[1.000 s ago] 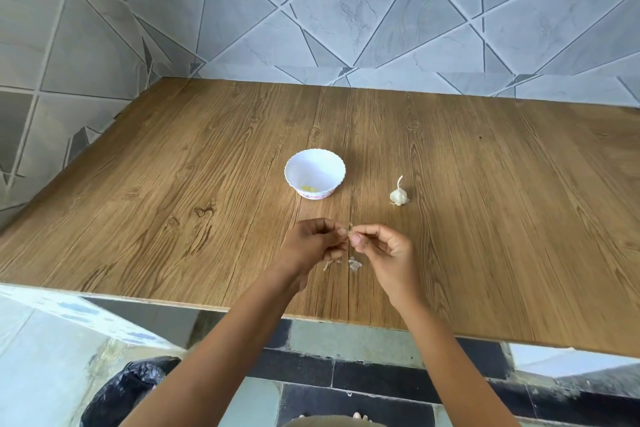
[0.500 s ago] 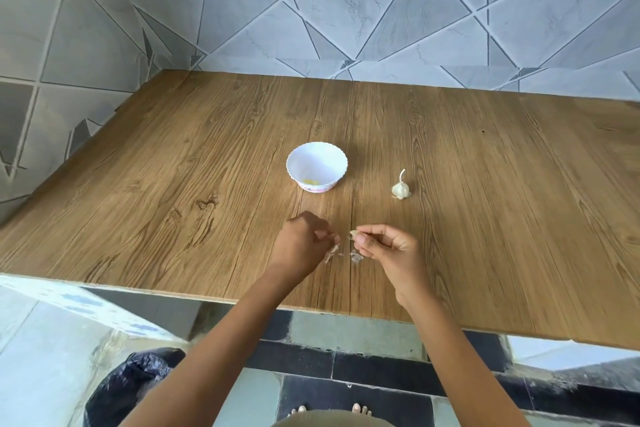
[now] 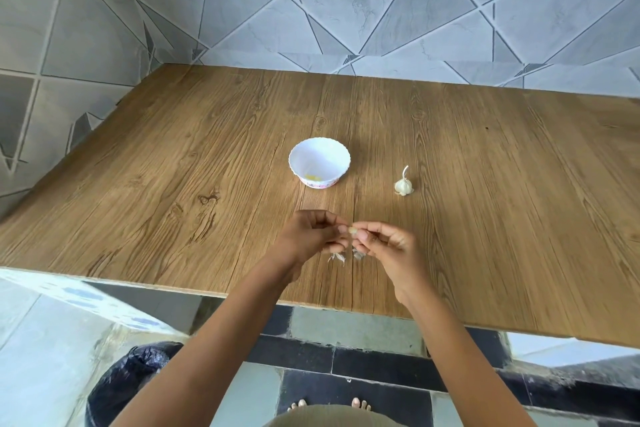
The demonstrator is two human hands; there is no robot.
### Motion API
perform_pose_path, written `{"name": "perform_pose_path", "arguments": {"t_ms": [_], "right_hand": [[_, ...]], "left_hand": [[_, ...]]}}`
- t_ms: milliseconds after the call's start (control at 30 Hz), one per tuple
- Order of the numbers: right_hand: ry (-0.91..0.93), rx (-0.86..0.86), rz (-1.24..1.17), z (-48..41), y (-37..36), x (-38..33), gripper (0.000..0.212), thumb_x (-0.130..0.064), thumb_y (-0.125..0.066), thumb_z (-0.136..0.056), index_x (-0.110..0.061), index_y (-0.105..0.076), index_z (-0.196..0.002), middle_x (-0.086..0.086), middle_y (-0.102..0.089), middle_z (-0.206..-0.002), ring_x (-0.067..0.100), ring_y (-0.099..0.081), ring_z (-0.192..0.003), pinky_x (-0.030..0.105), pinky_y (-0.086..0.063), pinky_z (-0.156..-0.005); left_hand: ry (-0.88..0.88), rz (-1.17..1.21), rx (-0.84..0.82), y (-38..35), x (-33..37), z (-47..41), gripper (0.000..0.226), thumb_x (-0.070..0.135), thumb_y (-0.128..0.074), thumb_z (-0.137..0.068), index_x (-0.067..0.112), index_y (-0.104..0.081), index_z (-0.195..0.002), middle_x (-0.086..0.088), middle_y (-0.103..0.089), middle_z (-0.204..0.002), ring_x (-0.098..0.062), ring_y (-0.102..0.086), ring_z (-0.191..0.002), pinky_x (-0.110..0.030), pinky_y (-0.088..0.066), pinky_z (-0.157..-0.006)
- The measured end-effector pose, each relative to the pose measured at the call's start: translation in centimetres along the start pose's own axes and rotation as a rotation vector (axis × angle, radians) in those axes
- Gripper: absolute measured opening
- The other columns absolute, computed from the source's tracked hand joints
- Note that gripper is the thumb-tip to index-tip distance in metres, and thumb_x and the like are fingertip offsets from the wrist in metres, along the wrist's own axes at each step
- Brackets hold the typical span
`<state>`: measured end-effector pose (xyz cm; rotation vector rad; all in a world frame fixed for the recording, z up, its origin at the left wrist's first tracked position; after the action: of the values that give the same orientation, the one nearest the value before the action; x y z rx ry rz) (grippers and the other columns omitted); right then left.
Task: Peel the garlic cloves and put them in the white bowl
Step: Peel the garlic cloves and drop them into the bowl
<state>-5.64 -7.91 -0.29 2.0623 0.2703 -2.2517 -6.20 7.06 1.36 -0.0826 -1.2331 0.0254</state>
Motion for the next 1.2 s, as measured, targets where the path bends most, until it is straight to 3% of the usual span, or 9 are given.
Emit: {"name": "perform_pose_path", "arguments": {"t_ms": [200,400,567,800,1033,1200], "right_hand": [[-0.067,0.06,-0.036,-0.1,-0.3,0.1,0.016,0.002,-0.065,-0.083,-0.013,-0.071,-0.086,0.004,-0.073,-0.077,0.013,-0.068,-0.071,0.025,-0.056,-0.067],[-0.01,0.094,0.088,-0.4,-0.4,-0.2,0.019,0.004,-0.063,-0.084,-0.013,-0.069,-0.079,0.001,-0.07,-0.065,0.012,-0.065,-0.06,0.024,-0.056,-0.06],[0.1,0.126,0.131,-0.1,-0.6,-0.3,0.025,0.006,-0.063,-0.081,-0.017,-0.068,-0.077,0.013,-0.068,-0.066,0.019,-0.063,-0.058,0.035,-0.055,-0.059],[0.009,0.098,0.028,-0.4,-0.2,-0.1,0.014,0.002,-0.061,-0.086,-0.009,-0.069,-0.081,0.0,-0.07,-0.065,0.009,-0.065,-0.059,0.018,-0.052,-0.055],[0.225,0.052,0.523,-0.4,0.3,0.4,0.008,-0.01,-0.068,-0.084,-0.013,-0.067,-0.078,-0.003,-0.068,-0.066,0.003,-0.066,-0.059,0.02,-0.052,-0.057],[0.286,0.04,0.527,-0.4,-0.2,0.4,0.018,0.002,-0.063,-0.084,-0.013,-0.07,-0.089,-0.012,-0.067,-0.081,0.004,-0.066,-0.069,0.019,-0.054,-0.063]], "left_hand": [[-0.095,-0.042,0.114,0.0,-0.1,0.2,0.005,-0.005,-0.061,-0.087,-0.004,-0.066,-0.088,-0.009,-0.067,-0.066,-0.008,-0.062,-0.054,-0.016,-0.051,-0.055],[-0.178,-0.117,0.155,0.1,0.2,0.4,0.006,-0.007,-0.062,-0.085,-0.006,-0.066,-0.09,-0.018,-0.067,-0.075,-0.015,-0.063,-0.062,-0.02,-0.054,-0.06],[-0.077,0.03,0.139,-0.2,-0.2,0.5,0.006,-0.004,-0.06,-0.087,-0.003,-0.066,-0.089,-0.012,-0.067,-0.07,-0.012,-0.062,-0.058,-0.018,-0.053,-0.058],[0.067,0.389,0.021,0.1,-0.3,0.3,0.014,-0.008,-0.054,-0.088,0.001,-0.065,-0.09,-0.009,-0.071,-0.072,-0.011,-0.069,-0.063,-0.017,-0.056,-0.06],[-0.006,0.22,0.022,0.7,-0.1,0.4,0.017,-0.009,-0.059,-0.084,0.005,-0.069,-0.084,-0.008,-0.073,-0.078,-0.011,-0.069,-0.072,-0.019,-0.056,-0.072],[-0.093,0.065,0.087,0.9,0.4,0.8,0.016,-0.007,-0.068,-0.079,0.007,-0.066,-0.083,-0.005,-0.067,-0.076,-0.005,-0.062,-0.063,-0.012,-0.047,-0.056]]}}
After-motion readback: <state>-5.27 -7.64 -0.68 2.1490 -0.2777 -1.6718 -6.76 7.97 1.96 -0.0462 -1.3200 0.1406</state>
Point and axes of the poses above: each hand's wrist, its own z-axis away from the middle knuckle, its own y-axis out of the back of the hand, x = y × z, the point moved 4 cm from there along -z, towards the middle knuckle
